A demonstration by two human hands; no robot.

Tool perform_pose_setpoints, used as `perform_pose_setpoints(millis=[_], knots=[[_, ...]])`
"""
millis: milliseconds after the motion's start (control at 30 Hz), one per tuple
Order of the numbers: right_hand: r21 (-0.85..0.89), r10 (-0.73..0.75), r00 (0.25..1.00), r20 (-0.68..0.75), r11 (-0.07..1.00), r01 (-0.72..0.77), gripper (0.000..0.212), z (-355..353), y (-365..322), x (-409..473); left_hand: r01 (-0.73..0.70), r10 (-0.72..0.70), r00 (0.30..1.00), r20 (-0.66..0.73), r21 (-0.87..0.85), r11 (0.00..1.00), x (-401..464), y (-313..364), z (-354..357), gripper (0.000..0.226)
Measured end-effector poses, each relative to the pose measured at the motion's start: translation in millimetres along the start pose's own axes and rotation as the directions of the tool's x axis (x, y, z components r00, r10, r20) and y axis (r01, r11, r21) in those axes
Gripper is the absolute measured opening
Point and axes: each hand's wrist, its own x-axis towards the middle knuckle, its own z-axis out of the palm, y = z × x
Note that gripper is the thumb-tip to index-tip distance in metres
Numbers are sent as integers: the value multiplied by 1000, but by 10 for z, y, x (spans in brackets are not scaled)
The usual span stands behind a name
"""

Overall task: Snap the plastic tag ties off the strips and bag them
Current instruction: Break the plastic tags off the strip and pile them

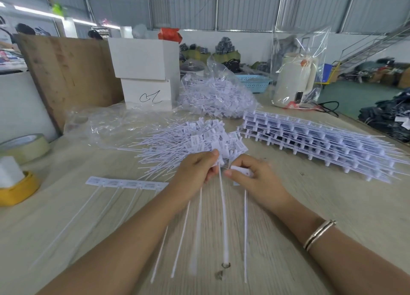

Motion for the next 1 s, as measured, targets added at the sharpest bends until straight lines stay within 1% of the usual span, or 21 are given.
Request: perform_pose_setpoints(millis=[33,100,133,167,200,233,267,333,367,400,500,533,600,633,700,733,767,800,867,933,1000], knots=[[-173,7,1000,-6,985,-8,24,-7,50,17,-22,22,1000,0,30,999,-5,-2,-9,40],[-483,37,999,-26,874,-45,24,-21,117,39,-54,51,998,26,125,991,-17,-13,-16,21],[-580,61,998,-16,813,-59,23,-24,131,37,-53,48,998,37,164,985,-23,-31,-14,17],[-637,87,996,-2,768,-68,22,-23,136,36,-51,43,998,46,200,979,-27,-54,-11,17],[-655,98,995,2,752,-73,23,-20,130,36,-56,44,998,53,240,969,-25,-81,-7,19],[-633,88,996,-18,770,-79,24,-12,116,35,-69,53,997,63,289,955,-24,-97,-4,22],[-567,61,996,-61,820,-84,22,-6,85,34,-91,71,995,72,337,937,-22,-105,2,22],[-340,41,991,-126,937,-82,18,4,18,32,-150,130,988,81,372,916,-19,-100,26,22],[-228,59,992,-112,970,-83,19,10,-12,27,-182,164,983,80,361,915,-19,-94,48,22],[-163,87,994,-62,982,-96,21,18,-35,23,-213,197,977,83,348,913,-24,-86,73,21],[-138,137,984,116,983,-121,21,41,-77,4,-269,252,963,95,333,904,-46,-62,138,17],[-93,129,982,136,989,-117,21,37,-81,0,-274,256,962,95,344,898,-47,-65,141,16],[25,103,987,126,994,-107,19,7,-80,2,-252,233,968,96,380,890,-45,-59,113,10],[66,98,989,111,992,-105,19,-7,-70,0,-239,213,971,108,458,856,-37,-71,88,13],[97,95,991,97,990,-104,18,-22,-45,0,-230,174,973,151,667,709,-25,-100,30,34],[110,95,990,108,988,-107,20,-15,-35,2,-220,147,975,164,690,689,-27,-113,4,42],[133,101,986,133,984,-119,24,-10,-36,-1,-195,108,979,170,660,726,-26,-124,-15,47],[163,112,979,170,977,-140,29,-9,-46,-5,-165,74,982,174,594,787,-27,-135,-25,48],[190,121,961,249,967,-171,31,-26,-60,-12,-128,51,983,176,459,879,-16,-142,-26,45],[166,102,951,293,974,-156,28,-47,-61,-12,-98,31,983,183,370,924,-1,-114,-20,44],[172,79,951,299,976,-135,27,-55,-56,-15,-61,-1,981,193,314,947,9,-92,-21,44]])
